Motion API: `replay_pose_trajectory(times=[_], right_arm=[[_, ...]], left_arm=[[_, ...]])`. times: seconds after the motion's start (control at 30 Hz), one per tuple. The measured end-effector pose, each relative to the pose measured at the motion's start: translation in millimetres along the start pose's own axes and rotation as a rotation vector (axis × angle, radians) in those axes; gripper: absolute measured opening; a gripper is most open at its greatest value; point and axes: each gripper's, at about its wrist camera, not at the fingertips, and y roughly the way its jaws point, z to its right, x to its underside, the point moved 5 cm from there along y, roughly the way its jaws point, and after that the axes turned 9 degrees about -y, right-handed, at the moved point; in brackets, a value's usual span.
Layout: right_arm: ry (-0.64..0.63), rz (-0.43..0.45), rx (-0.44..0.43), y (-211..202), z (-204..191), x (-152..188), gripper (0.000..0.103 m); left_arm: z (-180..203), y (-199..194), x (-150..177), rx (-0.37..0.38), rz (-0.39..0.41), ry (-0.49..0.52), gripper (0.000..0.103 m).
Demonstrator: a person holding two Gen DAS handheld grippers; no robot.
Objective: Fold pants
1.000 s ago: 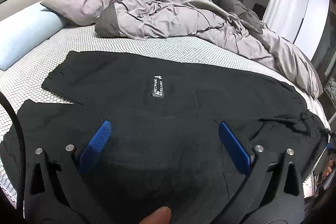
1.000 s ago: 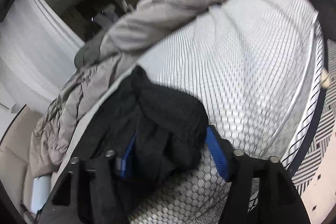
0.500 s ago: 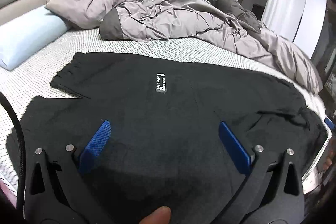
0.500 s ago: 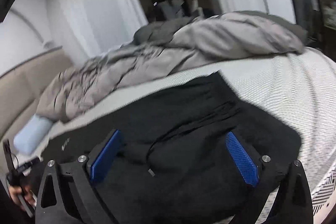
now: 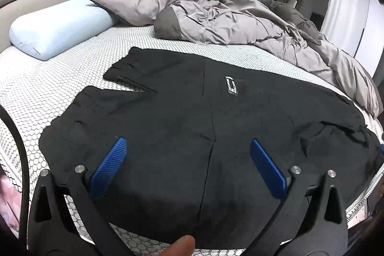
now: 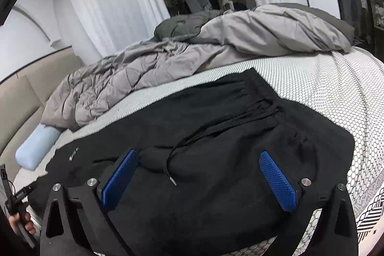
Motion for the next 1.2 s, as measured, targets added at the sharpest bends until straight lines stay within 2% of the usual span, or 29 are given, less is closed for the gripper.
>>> replay_pose_trajectory(times=[0.07, 0.13, 0.2, 0.3, 0.4, 0.5, 0.67, 0.93, 1.13, 1.17, 1.2], right_arm=[[-0.024, -0.026, 0.002, 4, -4, 2, 0.103], [-0.037, -0.028, 0.007, 3, -6, 4, 0.103], [-0.037, -0.025, 0.010, 1, -5, 5, 0.103], [-0.023, -0.024, 0.024, 0, 0, 6, 0.103], [-0.003, -0.038, 0.051, 2, 5, 7, 0.103], [0.016, -0.044, 0.050, 3, 7, 7, 0.103], [0.007, -0.044, 0.063, 3, 8, 7, 0.103], [0.020, -0.044, 0.086, 1, 15, 8, 0.103], [0.019, -0.039, 0.094, -1, 18, 7, 0.103], [0.023, -0.039, 0.094, -1, 18, 7, 0.103], [0.032, -0.042, 0.095, 0, 19, 7, 0.103]], left_arm=[[0, 0, 4, -0.001, -0.012, 0.013, 0.102], [-8, -2, 6, -0.004, -0.012, -0.018, 0.102], [-31, -5, 4, -0.013, -0.008, -0.122, 0.102], [-82, -10, 1, -0.035, 0.003, -0.330, 0.102], [-111, -10, 1, -0.023, -0.013, -0.439, 0.101], [-115, -1, 5, -0.033, -0.057, -0.442, 0.096], [-129, -10, 11, 0.001, -0.051, -0.493, 0.086], [-131, -30, 23, 0.026, -0.099, -0.519, 0.086], [-128, -10, 22, 0.016, -0.119, -0.519, 0.084], [-128, -5, 16, 0.016, -0.100, -0.520, 0.081], [-130, -2, 7, 0.012, -0.077, -0.518, 0.056]])
